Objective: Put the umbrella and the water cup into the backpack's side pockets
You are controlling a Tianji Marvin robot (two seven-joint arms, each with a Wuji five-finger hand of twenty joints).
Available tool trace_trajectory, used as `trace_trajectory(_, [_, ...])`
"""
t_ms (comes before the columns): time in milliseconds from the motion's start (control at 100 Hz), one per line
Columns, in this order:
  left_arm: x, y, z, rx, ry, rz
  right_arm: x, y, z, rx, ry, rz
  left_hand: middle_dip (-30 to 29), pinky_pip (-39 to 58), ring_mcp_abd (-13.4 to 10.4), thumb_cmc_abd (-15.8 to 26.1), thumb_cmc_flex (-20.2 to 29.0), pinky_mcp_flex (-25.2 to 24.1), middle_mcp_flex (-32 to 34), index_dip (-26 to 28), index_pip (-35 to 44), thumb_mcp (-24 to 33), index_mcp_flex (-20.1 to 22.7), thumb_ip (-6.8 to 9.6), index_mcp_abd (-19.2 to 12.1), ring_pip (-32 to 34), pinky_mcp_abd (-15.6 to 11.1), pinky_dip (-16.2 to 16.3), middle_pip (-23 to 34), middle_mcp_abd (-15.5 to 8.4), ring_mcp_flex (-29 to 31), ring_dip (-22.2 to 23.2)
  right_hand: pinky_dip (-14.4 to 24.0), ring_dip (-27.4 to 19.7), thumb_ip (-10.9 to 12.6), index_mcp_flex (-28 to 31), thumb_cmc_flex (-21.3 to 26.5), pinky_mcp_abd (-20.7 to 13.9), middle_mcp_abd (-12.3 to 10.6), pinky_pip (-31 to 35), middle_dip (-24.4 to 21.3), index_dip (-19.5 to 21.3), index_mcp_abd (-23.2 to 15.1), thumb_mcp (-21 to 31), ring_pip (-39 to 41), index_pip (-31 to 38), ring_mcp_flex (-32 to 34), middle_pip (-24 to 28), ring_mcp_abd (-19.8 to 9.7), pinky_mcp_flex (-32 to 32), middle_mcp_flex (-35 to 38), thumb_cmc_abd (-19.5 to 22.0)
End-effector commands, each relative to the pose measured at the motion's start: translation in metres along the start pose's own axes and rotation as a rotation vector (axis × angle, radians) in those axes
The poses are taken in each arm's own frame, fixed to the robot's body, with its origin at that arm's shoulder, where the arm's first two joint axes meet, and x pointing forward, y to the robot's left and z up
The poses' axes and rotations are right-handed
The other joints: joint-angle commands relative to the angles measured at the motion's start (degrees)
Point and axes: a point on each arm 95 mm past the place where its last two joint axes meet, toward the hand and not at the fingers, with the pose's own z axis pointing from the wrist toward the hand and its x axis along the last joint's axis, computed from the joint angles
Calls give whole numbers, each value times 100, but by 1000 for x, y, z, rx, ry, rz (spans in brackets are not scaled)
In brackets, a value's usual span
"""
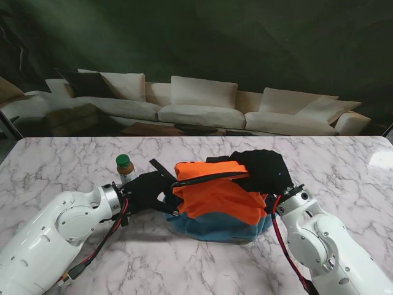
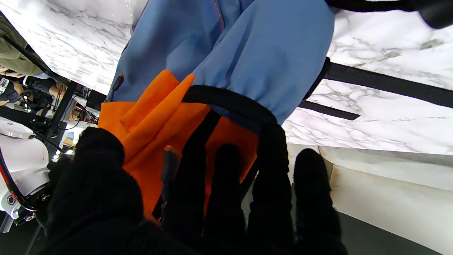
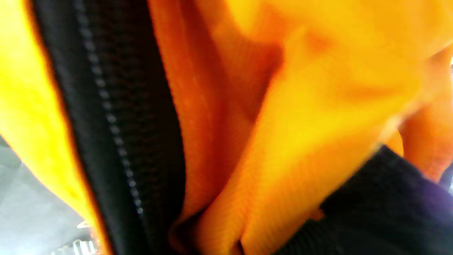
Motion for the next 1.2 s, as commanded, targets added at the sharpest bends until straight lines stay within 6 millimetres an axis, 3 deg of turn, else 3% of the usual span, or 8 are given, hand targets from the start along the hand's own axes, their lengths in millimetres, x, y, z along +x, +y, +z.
trace_trajectory(0, [0, 3, -2, -20, 3, 6, 1, -8, -3, 26, -3, 6, -101, -65, -12, 165, -140, -119, -237, -105, -147, -130, -111, -135, -480, -216, 121, 24, -88, -192, -51, -158, -26, 42, 270, 256, 784, -149, -146, 103, -6, 277, -1278, 602, 102, 734, 358, 236, -222, -6, 2, 789])
trace_trajectory(130, [-5, 3, -9, -19, -23, 25, 1, -9, -3, 31, -5, 7, 147, -116, 55, 285, -83, -136, 505, 405, 891, -140, 1141, -138, -109, -128, 233, 33, 334, 110, 77, -235, -25, 44, 268, 247, 785, -150, -162, 102, -8, 275, -1268, 600, 92, 735, 358, 239, -220, -6, 3, 789])
trace_trajectory(270, [-10, 1, -18, -22, -55, 40, 1, -11, -3, 33, -7, 10, 569, -66, 127, 365, -39, -110, 978, 882, 1709, -141, 1560, -133, 113, 61, 260, 68, 668, 316, 199, -149, -25, 45, 267, 248, 785, -147, -158, 98, -10, 274, -1266, 599, 83, 737, 357, 239, -220, -9, 2, 786])
trace_trajectory(360, [-13, 1, -21, -22, -71, 56, 2, -11, -3, 33, -8, 11, 700, -34, 161, 420, 16, -115, 897, 1055, 1962, -143, 1390, -133, 117, 150, 260, 80, 695, 504, 179, -87, -26, 42, 267, 251, 785, -144, -157, 91, -11, 273, -1257, 597, 71, 740, 356, 240, -217, -18, 1, 786])
trace_trajectory(520, [-14, 0, -24, 19, -87, 59, 2, -12, -2, 44, -5, 8, 710, -85, 132, 465, 63, -175, 596, 983, 1711, -144, 912, -124, 15, 63, 238, 54, 542, 501, 49, -131, -37, 39, 266, 246, 783, -119, -163, 53, -20, 266, -1265, 594, 48, 735, 354, 231, -215, -45, -2, 785])
trace_trajectory(650, [-6, -3, -28, 76, -73, 51, 1, -12, -2, 45, -6, 8, 218, -1154, 135, 378, 28, -621, -222, 319, 440, -144, 17, -103, -56, -1029, 427, -545, -27, 525, -445, -1134, -37, 36, 265, 246, 781, -110, -163, 43, -27, 263, -1266, 591, 31, 734, 356, 226, -215, -46, 0, 787])
trace_trajectory(840, [7, -18, -43, 156, -55, 108, 0, -13, -4, 50, -14, 9, -440, -2312, 93, 559, -40, -806, -839, 227, 21, -160, -155, -107, -47, -2051, 408, -1282, -623, 718, -932, -2413, -40, 28, 266, 244, 784, -97, -166, 23, -40, 260, -1263, 583, -9, 735, 351, 215, -207, -59, -3, 794])
trace_trajectory(1190, [-4, -56, -87, 333, -178, 219, 0, -16, -3, 49, -21, 19, -850, -2716, 108, 850, -119, -860, -1583, 104, -341, -188, -688, -110, 28, -2291, 229, -1573, -994, 1059, -1429, -2787, -46, 10, 266, 230, 790, -81, -176, -18, -69, 241, -1241, 566, -88, 732, 348, 207, -212, -83, -11, 819])
